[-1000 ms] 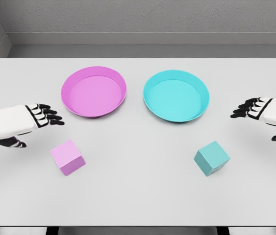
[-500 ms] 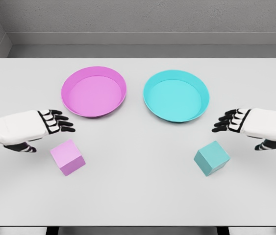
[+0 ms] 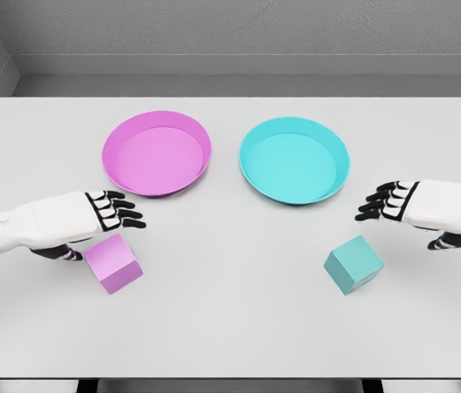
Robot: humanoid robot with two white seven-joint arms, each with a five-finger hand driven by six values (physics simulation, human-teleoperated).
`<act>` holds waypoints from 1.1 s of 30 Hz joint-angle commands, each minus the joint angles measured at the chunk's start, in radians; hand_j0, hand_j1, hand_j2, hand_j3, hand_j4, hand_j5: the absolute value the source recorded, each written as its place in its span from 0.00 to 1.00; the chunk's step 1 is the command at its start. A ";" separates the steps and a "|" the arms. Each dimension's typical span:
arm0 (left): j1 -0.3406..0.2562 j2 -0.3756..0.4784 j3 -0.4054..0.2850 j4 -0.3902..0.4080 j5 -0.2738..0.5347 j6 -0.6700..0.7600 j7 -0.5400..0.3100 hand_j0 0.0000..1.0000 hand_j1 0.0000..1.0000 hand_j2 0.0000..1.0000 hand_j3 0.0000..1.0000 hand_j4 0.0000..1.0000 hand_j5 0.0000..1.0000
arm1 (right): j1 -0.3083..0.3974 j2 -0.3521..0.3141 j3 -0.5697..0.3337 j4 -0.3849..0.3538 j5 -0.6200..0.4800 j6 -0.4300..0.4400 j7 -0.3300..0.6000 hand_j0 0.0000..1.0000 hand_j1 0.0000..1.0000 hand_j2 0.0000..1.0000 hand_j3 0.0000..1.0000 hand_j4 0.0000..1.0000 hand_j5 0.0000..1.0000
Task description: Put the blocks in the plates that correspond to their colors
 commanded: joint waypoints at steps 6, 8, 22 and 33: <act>0.000 0.005 -0.023 0.008 0.007 0.001 0.001 1.00 1.00 1.00 1.00 1.00 1.00 | -0.084 0.006 0.128 0.000 -0.005 0.001 -0.001 1.00 1.00 1.00 1.00 1.00 1.00; 0.000 0.004 -0.029 0.010 0.007 0.001 0.001 1.00 1.00 1.00 1.00 1.00 1.00 | -0.127 0.009 0.177 -0.002 -0.005 0.001 -0.001 1.00 1.00 1.00 1.00 1.00 1.00; 0.003 -0.003 -0.057 0.013 0.005 0.001 -0.001 1.00 1.00 1.00 1.00 1.00 1.00 | -0.213 0.059 0.329 -0.002 0.113 0.001 0.000 1.00 1.00 1.00 1.00 1.00 1.00; 0.014 -0.012 -0.072 0.013 -0.002 0.001 -0.007 1.00 1.00 1.00 1.00 1.00 1.00 | -0.237 0.083 0.325 -0.002 0.108 0.001 -0.011 1.00 1.00 1.00 1.00 1.00 1.00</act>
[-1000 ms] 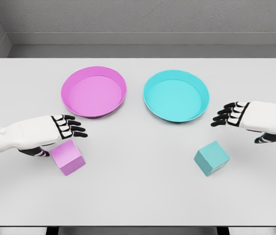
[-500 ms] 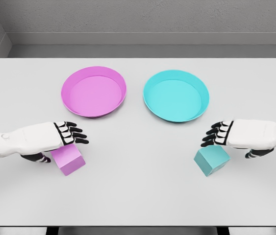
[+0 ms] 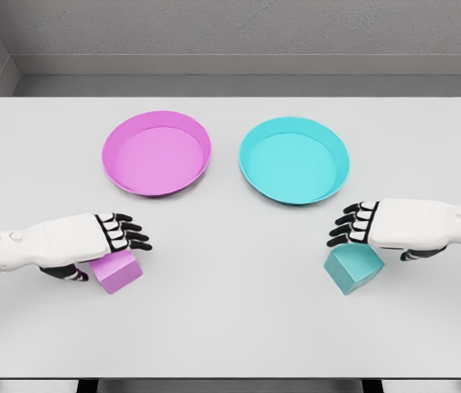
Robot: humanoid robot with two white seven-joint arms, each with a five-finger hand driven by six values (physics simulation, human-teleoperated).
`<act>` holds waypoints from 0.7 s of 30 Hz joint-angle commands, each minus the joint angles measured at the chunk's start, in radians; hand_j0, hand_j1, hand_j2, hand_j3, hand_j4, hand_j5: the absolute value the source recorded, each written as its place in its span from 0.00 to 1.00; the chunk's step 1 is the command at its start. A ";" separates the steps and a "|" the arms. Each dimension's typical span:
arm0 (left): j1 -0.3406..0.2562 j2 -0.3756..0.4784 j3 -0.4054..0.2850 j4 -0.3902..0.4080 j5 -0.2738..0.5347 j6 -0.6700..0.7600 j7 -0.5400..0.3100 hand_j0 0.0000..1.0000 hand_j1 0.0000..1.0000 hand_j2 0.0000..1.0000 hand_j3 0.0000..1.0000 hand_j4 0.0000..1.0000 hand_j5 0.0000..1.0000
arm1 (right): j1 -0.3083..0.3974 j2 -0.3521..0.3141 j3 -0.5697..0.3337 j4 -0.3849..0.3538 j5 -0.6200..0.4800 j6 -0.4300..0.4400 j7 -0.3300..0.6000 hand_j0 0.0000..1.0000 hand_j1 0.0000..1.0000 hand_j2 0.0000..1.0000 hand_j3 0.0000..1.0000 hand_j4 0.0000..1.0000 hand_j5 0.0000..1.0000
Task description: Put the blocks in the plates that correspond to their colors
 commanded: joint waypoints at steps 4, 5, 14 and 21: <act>0.002 -0.011 -0.007 0.000 0.003 0.001 -0.007 1.00 1.00 1.00 1.00 1.00 1.00 | 0.003 0.021 0.004 0.000 -0.006 0.002 0.002 1.00 1.00 1.00 1.00 1.00 1.00; 0.002 -0.012 -0.007 0.000 0.005 0.001 -0.011 1.00 1.00 1.00 1.00 1.00 1.00 | 0.003 0.023 0.004 0.000 -0.006 0.002 0.003 1.00 1.00 1.00 1.00 1.00 1.00; 0.002 -0.023 -0.015 0.000 -0.005 0.001 -0.014 1.00 1.00 1.00 1.00 1.00 1.00 | 0.011 0.040 0.038 0.000 -0.006 0.002 0.011 1.00 1.00 1.00 1.00 1.00 1.00; 0.002 -0.029 -0.016 -0.003 -0.029 0.001 -0.025 0.94 0.94 0.94 0.94 0.94 0.94 | 0.011 0.058 0.042 0.000 -0.003 0.002 0.011 1.00 1.00 1.00 1.00 1.00 1.00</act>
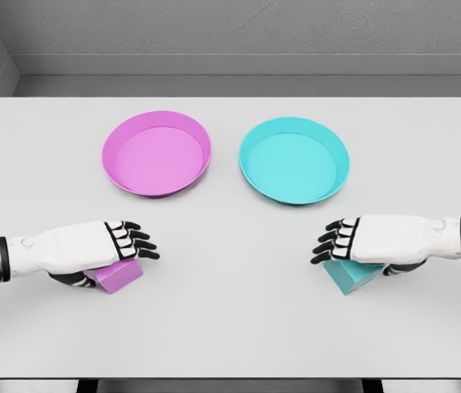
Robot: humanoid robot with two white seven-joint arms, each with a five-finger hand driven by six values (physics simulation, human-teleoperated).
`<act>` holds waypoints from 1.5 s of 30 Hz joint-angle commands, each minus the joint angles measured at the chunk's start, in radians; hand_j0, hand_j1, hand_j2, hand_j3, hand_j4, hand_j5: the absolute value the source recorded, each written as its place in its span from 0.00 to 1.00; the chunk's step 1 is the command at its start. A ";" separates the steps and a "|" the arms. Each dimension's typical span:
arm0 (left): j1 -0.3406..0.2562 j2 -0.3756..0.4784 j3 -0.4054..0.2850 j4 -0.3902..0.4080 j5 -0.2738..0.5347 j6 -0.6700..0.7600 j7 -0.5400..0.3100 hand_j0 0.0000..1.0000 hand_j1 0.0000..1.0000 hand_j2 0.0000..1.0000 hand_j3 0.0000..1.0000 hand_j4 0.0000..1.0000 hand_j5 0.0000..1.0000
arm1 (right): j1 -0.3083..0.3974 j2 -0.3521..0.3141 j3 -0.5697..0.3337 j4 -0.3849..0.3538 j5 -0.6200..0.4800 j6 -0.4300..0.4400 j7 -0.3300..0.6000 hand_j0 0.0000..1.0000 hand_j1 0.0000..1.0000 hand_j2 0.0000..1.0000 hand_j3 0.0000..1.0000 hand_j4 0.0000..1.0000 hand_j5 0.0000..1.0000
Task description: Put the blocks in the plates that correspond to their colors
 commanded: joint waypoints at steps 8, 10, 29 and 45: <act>0.002 0.000 0.001 -0.007 0.002 0.001 -0.062 0.61 0.61 0.61 0.61 0.61 0.61 | 0.008 0.010 0.016 0.000 -0.001 0.002 0.002 1.00 1.00 1.00 1.00 1.00 1.00; 0.000 0.000 0.001 -0.007 0.004 0.001 -0.062 0.61 0.61 0.61 0.61 0.61 0.61 | 0.008 0.017 0.016 0.000 0.004 0.002 0.002 1.00 1.00 1.00 1.00 1.00 1.00; -0.061 0.000 0.010 0.004 0.028 0.001 -0.059 0.65 0.65 0.65 0.65 0.65 0.65 | 0.009 0.018 0.011 0.000 0.012 0.002 0.058 0.64 0.64 0.64 0.64 0.64 0.64; -0.160 -0.044 0.010 0.040 0.025 0.001 -0.059 0.65 0.65 0.65 0.65 0.65 0.65 | -0.014 0.023 -0.019 0.000 0.003 0.002 0.056 0.60 0.60 0.60 0.60 0.60 0.60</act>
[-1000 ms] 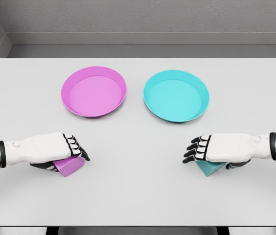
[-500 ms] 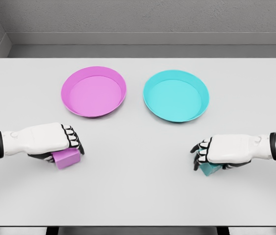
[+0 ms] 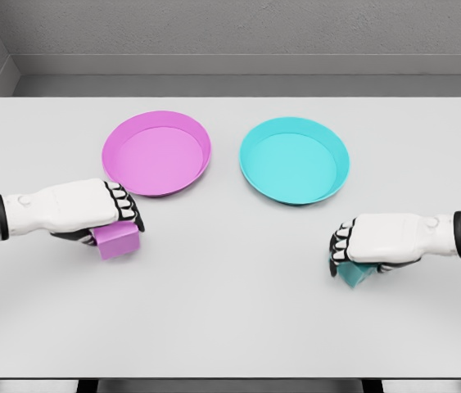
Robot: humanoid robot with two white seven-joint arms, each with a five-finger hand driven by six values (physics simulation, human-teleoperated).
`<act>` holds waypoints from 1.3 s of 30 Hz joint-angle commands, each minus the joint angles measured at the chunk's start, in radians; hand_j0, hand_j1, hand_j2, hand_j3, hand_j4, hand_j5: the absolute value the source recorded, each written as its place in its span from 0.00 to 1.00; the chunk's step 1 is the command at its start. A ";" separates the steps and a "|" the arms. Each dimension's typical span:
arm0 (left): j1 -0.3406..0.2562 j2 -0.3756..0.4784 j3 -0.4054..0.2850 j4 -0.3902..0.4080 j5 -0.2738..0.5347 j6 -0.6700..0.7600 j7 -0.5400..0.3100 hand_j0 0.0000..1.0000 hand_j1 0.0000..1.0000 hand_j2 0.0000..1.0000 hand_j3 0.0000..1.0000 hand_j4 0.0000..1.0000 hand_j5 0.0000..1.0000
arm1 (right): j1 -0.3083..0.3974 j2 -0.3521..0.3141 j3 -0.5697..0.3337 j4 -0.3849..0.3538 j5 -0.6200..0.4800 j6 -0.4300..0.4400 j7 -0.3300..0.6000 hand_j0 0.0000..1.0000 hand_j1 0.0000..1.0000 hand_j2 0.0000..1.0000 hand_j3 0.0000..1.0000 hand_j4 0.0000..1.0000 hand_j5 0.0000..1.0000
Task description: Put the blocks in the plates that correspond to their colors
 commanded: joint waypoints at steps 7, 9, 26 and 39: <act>-0.029 -0.022 0.002 0.020 0.006 0.002 0.001 0.65 0.65 0.65 0.65 0.65 0.65 | -0.018 0.003 -0.016 0.001 -0.009 0.002 -0.001 0.60 0.60 0.60 0.60 0.60 0.60; -0.038 -0.028 0.003 0.022 0.006 0.002 -0.001 0.65 0.65 0.65 0.65 0.65 0.65 | -0.025 0.002 -0.018 0.001 -0.009 0.002 -0.001 0.60 0.60 0.60 0.60 0.60 0.60; -0.132 -0.112 -0.003 0.177 0.002 0.002 -0.001 0.65 0.65 0.65 0.65 0.65 0.65 | -0.084 0.072 -0.068 0.079 -0.016 0.002 0.002 0.60 0.60 0.60 0.60 0.60 0.60; -0.233 -0.194 -0.006 0.307 -0.004 0.002 -0.002 0.65 0.65 0.65 0.65 0.65 0.65 | -0.160 0.175 -0.068 0.213 -0.012 0.002 0.003 0.60 0.60 0.60 0.60 0.60 0.60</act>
